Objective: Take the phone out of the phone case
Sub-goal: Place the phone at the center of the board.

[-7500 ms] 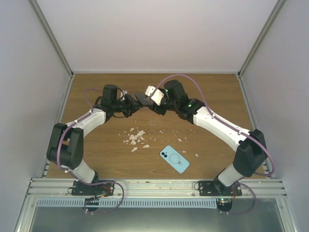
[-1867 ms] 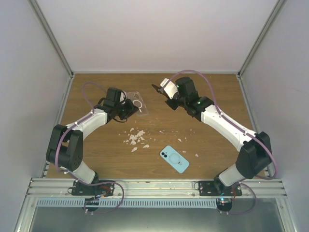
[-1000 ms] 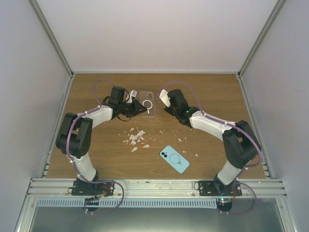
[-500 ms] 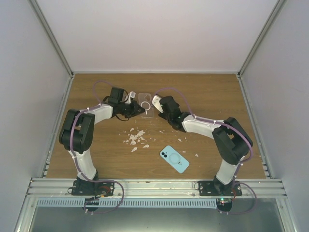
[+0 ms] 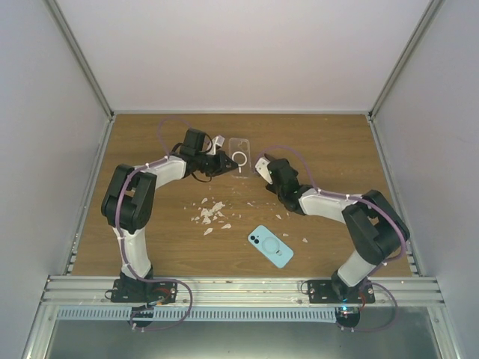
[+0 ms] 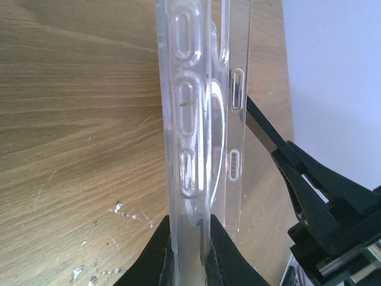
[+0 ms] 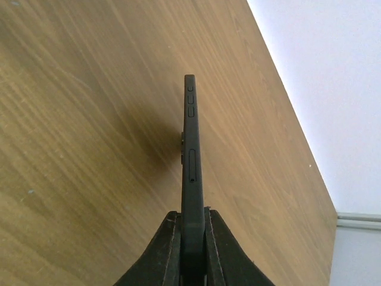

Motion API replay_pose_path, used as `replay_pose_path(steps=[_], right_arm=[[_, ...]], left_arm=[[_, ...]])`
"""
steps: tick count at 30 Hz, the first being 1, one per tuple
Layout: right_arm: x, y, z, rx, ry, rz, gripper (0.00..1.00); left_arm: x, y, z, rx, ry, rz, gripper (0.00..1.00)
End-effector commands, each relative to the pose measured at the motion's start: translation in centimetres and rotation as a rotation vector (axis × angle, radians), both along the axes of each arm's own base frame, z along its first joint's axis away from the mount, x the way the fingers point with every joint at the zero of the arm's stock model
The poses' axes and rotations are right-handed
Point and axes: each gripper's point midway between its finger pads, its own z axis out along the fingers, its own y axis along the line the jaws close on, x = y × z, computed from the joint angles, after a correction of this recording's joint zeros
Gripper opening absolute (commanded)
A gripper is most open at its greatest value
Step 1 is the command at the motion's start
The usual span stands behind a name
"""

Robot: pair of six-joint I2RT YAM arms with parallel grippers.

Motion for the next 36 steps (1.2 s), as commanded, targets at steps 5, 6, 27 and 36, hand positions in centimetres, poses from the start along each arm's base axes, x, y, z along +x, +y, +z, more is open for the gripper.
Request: replay_pose_path(steps=[5,6,27,36], right_arm=[[-3.1,0.8,-0.8,0.015,-0.015,0.03,0.01],[-3.7,0.9,-1.1,0.01,-0.011,0.037,0.02],[-8.5,3.6,-5.6,-0.026,0.121,0.105,0.45],[-8.8,4.4,-4.0,0.022,0.114,0.137,0.76]], left_arm=[[1.3,0.1,0.2,0.009,-0.043,0.021,0.0],[1.3,0.1,0.1,0.012,-0.04,0.023,0.0],[1.8,0.7,0.1,0.055,-0.06,0.058,0.0],[1.3,1.0,1.0,0.059,-0.084,0.066,0.0]])
